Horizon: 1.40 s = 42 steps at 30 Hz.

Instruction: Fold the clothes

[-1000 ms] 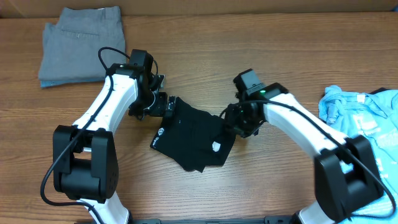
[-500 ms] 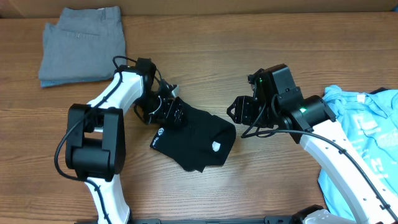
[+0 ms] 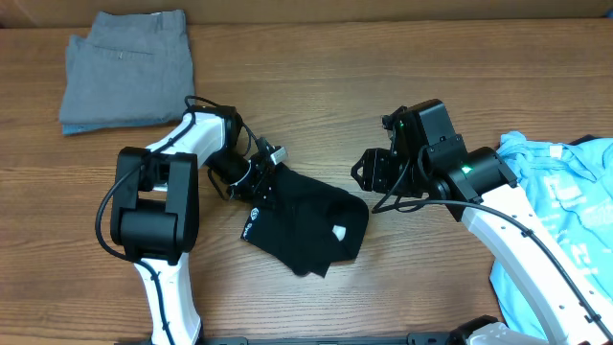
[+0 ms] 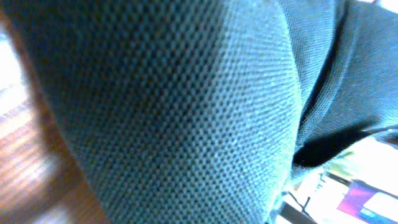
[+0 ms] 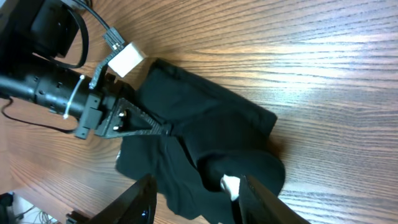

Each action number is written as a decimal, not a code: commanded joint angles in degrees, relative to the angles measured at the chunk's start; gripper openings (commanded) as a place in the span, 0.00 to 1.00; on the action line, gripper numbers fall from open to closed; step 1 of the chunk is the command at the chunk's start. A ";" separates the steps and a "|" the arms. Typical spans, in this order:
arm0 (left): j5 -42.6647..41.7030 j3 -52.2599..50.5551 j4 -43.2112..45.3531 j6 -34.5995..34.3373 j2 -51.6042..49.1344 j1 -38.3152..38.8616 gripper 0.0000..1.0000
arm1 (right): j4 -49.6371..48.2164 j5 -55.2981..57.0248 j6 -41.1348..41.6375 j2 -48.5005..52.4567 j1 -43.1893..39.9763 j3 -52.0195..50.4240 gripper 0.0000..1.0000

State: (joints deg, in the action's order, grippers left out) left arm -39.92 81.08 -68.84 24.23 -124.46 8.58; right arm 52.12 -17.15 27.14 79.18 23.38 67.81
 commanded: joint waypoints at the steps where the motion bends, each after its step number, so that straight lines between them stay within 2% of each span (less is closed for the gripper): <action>1: -4.17 9.01 -4.90 1.92 -1.09 -0.94 0.04 | -0.20 0.66 -0.42 -0.81 0.00 0.52 0.46; 5: -6.71 21.24 -9.20 -0.63 -1.09 -3.02 0.04 | -0.04 0.63 -0.42 -0.81 0.00 0.52 0.46; 8: -7.32 30.67 -9.03 -5.75 -1.09 -5.16 0.04 | 0.31 0.66 -0.39 -0.79 0.00 0.52 0.46; 15: -5.70 48.13 0.44 -14.14 -1.07 -12.28 0.04 | 0.52 0.63 -0.15 -0.79 0.00 0.52 0.47; 18: -3.10 49.70 9.25 -19.96 -1.09 -16.90 0.04 | 0.96 0.63 0.81 -0.79 0.00 0.52 0.46; 25: -2.58 49.16 27.58 -24.15 -4.76 -26.86 0.04 | 2.49 0.42 2.51 -0.81 0.00 0.52 0.45; 30: -1.36 49.16 30.21 -27.32 -10.88 -32.65 0.04 | 4.28 0.37 4.42 -0.81 0.00 0.52 0.45; 33: -1.16 49.16 30.51 -30.47 -14.51 -35.52 0.09 | 4.85 -0.11 4.63 -0.81 0.02 0.52 0.45; 35: -1.84 49.16 30.34 -32.87 -16.55 -37.42 0.04 | 4.85 -0.96 4.63 -0.81 0.02 0.52 0.45; 38: -8.02 49.16 31.30 -36.87 -17.81 -39.69 0.04 | 4.85 -1.14 5.29 -0.81 0.02 0.52 0.45; 41: -6.67 49.42 31.95 -38.12 -17.86 -40.89 0.05 | 4.74 -1.36 5.92 -0.81 0.02 0.52 0.45; 42: -5.79 49.57 31.87 -38.66 -17.86 -41.33 0.26 | 4.79 -1.36 5.92 -0.81 0.02 0.52 0.45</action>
State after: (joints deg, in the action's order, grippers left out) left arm -43.97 129.34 -37.65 -10.44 -143.68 -32.14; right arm 57.04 -17.82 32.05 79.18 23.40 67.81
